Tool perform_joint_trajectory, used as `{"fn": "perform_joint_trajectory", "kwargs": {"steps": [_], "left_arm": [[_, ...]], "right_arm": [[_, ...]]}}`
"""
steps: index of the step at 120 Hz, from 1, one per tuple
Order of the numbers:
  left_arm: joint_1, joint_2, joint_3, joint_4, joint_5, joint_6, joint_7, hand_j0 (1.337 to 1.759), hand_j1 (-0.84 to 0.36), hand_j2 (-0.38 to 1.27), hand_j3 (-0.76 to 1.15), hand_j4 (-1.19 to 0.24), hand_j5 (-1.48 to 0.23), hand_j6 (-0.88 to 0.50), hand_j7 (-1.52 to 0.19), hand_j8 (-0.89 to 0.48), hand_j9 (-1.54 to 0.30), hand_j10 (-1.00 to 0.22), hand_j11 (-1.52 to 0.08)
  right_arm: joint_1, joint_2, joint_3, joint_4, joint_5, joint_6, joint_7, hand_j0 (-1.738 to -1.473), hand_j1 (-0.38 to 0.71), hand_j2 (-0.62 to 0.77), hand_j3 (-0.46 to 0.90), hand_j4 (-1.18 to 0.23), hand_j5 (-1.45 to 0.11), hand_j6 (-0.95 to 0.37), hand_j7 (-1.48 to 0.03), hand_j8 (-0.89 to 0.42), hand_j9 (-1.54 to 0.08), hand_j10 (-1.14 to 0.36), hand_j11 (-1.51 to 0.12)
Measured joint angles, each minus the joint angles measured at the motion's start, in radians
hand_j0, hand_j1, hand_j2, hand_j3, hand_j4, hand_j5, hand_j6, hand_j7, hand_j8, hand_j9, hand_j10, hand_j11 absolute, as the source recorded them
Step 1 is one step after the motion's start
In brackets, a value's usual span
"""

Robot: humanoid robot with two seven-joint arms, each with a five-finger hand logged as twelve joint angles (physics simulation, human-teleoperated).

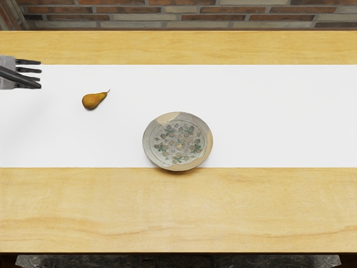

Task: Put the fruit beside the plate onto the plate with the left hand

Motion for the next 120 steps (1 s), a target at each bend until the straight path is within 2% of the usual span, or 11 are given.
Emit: {"fn": "perform_joint_trajectory", "kwargs": {"steps": [15,22,47,68,85,103,120], "left_arm": [[0.0,-0.008,0.001,0.0,-0.005,-0.003,0.0,1.658,0.35,0.0,0.0,0.0,0.0,0.0,0.0,0.0,0.0,0.0,0.0],[-0.027,-0.031,0.018,0.0,0.012,-0.003,0.0,1.658,0.35,0.0,0.0,0.0,0.0,0.0,0.0,0.0,0.0,0.0,0.0],[-0.136,-0.247,0.083,-0.005,0.36,0.007,0.0,1.658,0.35,0.0,0.0,0.0,0.0,0.0,0.0,0.0,0.0,0.0,0.0],[-0.236,-0.387,0.31,-0.005,0.475,0.278,0.0,1.658,0.35,0.0,0.0,0.0,0.0,0.0,0.0,0.0,0.0,0.0,0.0],[-0.245,-0.461,0.477,-0.004,0.495,0.521,0.0,1.658,0.35,0.0,0.0,0.0,0.0,0.0,0.0,0.0,0.0,0.0,0.0],[-0.209,-0.53,0.563,-0.002,0.5,0.6,0.0,1.658,0.35,0.0,0.0,0.0,0.0,0.0,0.0,0.0,0.0,0.0,0.0],[-0.209,-0.542,0.62,0.007,0.502,0.64,0.0,1.658,0.35,0.0,0.0,0.0,0.0,0.0,0.0,0.0,0.0,0.0,0.0]], "right_arm": [[0.0,0.0,0.0,0.0,0.0,0.0,0.0,-1.658,-0.35,0.0,0.0,0.0,0.0,0.0,0.0,0.0,0.0,0.0,0.0],[0.0,0.0,0.001,0.0,0.0,0.0,0.0,-1.658,-0.35,0.0,0.0,0.0,0.0,0.0,0.0,0.0,0.0,0.0,0.0],[0.0,0.0,0.0,0.0,0.0,0.0,0.0,-1.658,-0.35,0.0,0.0,0.0,0.0,0.0,0.0,0.0,0.0,0.0,0.0],[0.0,0.0,0.0,0.0,0.0,0.0,0.0,-1.658,-0.35,0.0,0.0,0.0,0.0,0.0,0.0,0.0,0.0,0.0,0.0],[0.0,0.0,0.001,0.0,0.0,0.0,0.0,-1.658,-0.35,0.0,0.0,0.0,0.0,0.0,0.0,0.0,0.0,0.0,0.0],[0.0,0.0,0.001,0.0,0.001,0.0,0.0,-1.658,-0.35,0.0,0.0,0.0,0.0,0.0,0.0,0.0,0.0,0.0,0.0],[0.0,0.0,0.0,0.0,0.0,0.0,0.0,-1.658,-0.35,0.0,0.0,0.0,0.0,0.0,0.0,0.0,0.0,0.0,0.0]]}}
